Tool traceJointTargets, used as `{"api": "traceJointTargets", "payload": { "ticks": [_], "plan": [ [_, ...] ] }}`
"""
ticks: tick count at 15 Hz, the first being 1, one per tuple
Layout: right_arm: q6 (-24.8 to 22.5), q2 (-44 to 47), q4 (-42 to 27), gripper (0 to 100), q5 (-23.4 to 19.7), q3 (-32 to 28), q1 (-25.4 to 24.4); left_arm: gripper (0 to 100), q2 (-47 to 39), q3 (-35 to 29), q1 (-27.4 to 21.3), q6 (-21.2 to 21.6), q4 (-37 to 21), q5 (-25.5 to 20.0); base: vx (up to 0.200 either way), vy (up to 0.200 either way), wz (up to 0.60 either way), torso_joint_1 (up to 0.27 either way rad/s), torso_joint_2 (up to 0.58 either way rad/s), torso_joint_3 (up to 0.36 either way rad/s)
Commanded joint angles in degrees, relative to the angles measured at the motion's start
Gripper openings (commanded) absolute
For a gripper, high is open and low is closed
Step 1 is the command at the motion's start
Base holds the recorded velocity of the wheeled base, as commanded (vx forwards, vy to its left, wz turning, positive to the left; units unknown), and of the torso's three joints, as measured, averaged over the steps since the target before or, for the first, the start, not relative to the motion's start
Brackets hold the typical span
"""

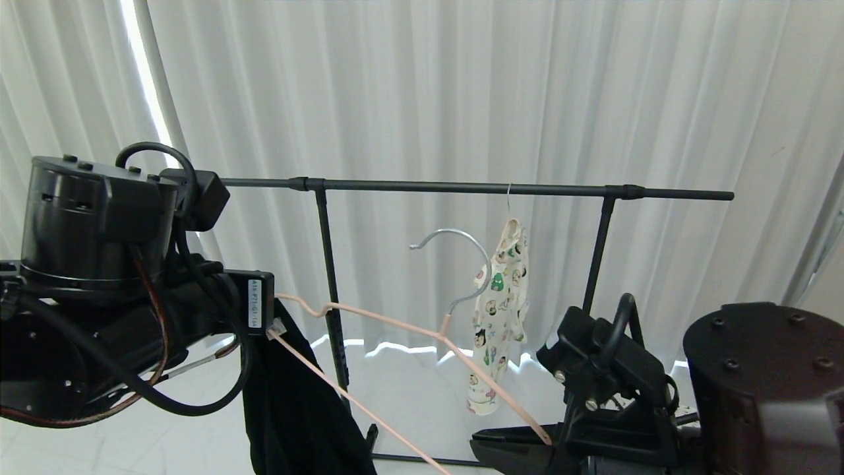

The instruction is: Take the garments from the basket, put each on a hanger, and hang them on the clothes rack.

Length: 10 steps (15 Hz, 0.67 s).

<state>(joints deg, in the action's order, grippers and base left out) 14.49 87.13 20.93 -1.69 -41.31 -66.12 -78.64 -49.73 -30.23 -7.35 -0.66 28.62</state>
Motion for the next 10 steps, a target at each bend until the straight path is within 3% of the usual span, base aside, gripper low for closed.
{"api": "traceJointTargets", "payload": {
  "ticks": [1, 5, 10],
  "plan": [
    [0.0, 1.9, 0.0, 0, 0.0, -1.8, 0.0, 0, 0.2, 0.0, 0.0, -0.6, 0.0, 0.6, 0.000, 0.000, 0.00, 0.000, 0.00, 0.000],
    [-0.1, 3.8, -0.1, 0, -0.1, -4.5, -0.1, 0, 0.2, 0.0, -5.1, -4.9, 0.0, 2.5, 0.000, 0.000, 0.00, 0.000, 0.00, 0.000],
    [0.0, 7.3, -0.3, 0, -0.2, -6.9, -0.1, 0, 0.8, -0.6, -11.5, -5.2, 0.0, 3.5, 0.000, 0.000, 0.00, 0.000, 0.00, 0.000]
  ]
}}
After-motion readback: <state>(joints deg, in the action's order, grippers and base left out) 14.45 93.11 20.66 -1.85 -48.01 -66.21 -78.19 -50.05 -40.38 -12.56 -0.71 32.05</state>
